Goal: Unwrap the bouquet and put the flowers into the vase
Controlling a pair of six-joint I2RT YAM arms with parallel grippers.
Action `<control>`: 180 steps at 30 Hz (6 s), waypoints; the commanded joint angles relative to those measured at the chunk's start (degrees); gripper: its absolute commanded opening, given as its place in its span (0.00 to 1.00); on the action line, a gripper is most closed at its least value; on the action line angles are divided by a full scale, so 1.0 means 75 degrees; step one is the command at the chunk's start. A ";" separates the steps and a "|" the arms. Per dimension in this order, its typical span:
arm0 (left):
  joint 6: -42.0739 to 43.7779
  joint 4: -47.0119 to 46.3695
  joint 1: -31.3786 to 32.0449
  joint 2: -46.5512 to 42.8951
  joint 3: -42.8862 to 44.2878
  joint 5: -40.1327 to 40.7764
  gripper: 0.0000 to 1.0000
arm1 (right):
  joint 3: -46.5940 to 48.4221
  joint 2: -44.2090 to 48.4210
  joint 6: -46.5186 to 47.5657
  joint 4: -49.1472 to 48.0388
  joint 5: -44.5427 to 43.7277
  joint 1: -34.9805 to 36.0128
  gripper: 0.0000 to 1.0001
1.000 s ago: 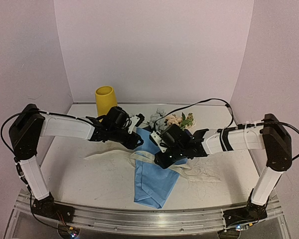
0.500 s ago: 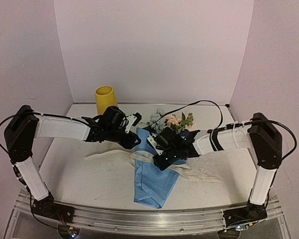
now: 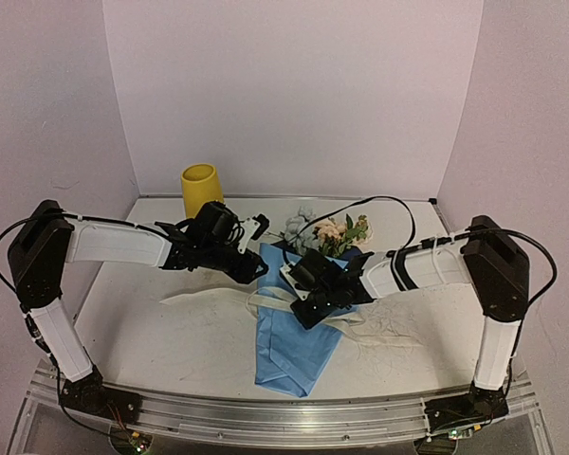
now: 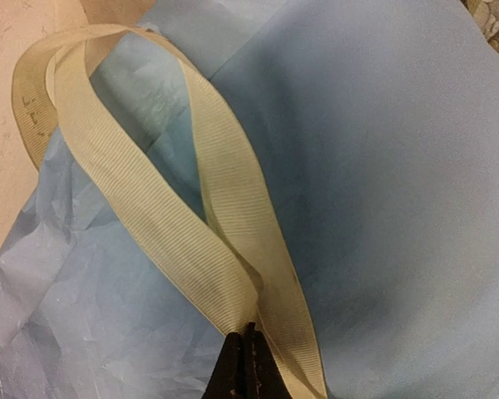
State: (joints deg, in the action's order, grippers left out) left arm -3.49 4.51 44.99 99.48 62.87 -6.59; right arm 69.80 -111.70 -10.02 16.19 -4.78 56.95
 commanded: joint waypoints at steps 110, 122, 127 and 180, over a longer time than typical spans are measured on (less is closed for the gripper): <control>-0.3420 0.0192 0.0241 -0.2422 -0.2156 0.3859 0.05 | -0.4421 0.6894 -0.5778 0.0680 -0.2323 -0.2573 0.00; -0.4937 0.0587 0.0095 -0.3077 -0.3161 0.5248 0.71 | -0.4472 0.7058 -0.6884 0.1190 -0.2517 -0.3445 0.78; -0.3353 0.0314 0.0096 -0.2713 -0.2537 0.3527 0.77 | -0.3596 0.6622 -0.4191 0.0534 -0.1040 -0.3408 0.78; -0.3506 -0.1926 0.0084 0.1798 0.0092 0.1310 0.43 | -0.2473 0.1234 -0.4022 -0.3013 0.1374 -0.4219 0.29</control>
State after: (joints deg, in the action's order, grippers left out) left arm -28.95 -8.08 45.80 112.81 62.26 3.99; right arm 49.87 -101.41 -40.80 -4.05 5.45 25.65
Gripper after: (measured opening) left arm 0.441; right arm 0.343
